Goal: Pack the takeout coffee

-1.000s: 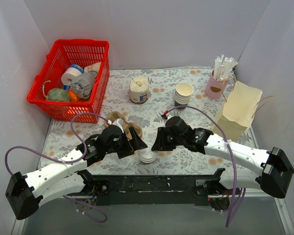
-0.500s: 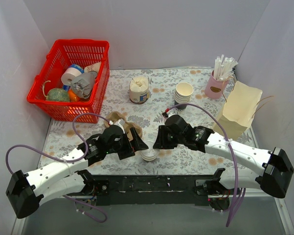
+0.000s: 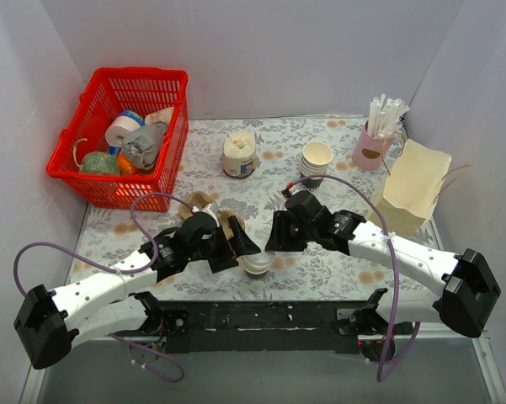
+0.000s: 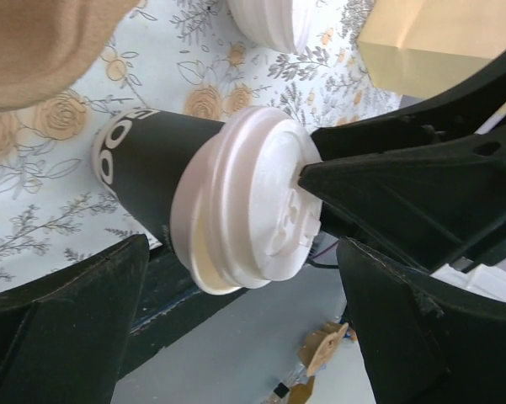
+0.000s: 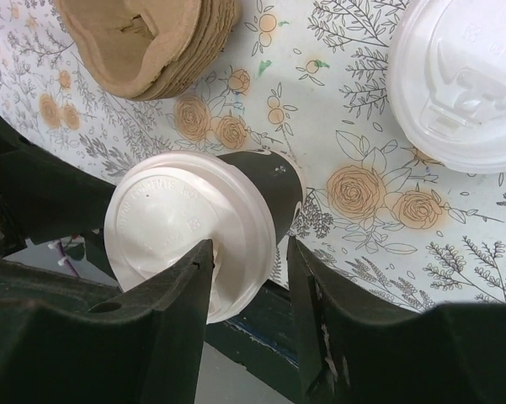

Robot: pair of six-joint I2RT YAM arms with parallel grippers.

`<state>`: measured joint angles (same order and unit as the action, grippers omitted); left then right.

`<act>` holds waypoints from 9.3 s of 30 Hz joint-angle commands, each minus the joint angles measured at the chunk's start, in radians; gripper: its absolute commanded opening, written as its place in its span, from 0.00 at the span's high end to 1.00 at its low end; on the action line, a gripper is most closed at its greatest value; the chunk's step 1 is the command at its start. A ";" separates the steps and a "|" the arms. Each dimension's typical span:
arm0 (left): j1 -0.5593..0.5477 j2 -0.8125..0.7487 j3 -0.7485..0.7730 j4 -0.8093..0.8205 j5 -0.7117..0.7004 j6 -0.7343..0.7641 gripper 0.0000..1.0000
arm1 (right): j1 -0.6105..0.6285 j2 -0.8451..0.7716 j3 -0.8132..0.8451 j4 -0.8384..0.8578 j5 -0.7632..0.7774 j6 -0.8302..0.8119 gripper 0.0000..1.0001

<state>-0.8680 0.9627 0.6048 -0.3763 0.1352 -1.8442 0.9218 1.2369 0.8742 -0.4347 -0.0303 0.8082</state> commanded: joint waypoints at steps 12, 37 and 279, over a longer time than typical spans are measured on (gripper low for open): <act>-0.058 0.022 -0.027 0.050 -0.045 -0.130 0.19 | -0.021 -0.033 -0.037 0.070 -0.181 -0.066 0.53; -0.078 0.041 -0.011 -0.001 -0.112 -0.144 0.44 | -0.008 -0.008 -0.053 0.062 -0.179 -0.133 0.50; 0.077 -0.162 -0.004 -0.098 -0.026 0.125 0.02 | -0.020 -0.079 -0.044 0.156 -0.143 -0.144 0.25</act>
<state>-0.7879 0.8505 0.5583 -0.4374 0.1352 -1.7538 0.8982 1.2160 0.7631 -0.2485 -0.2031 0.7105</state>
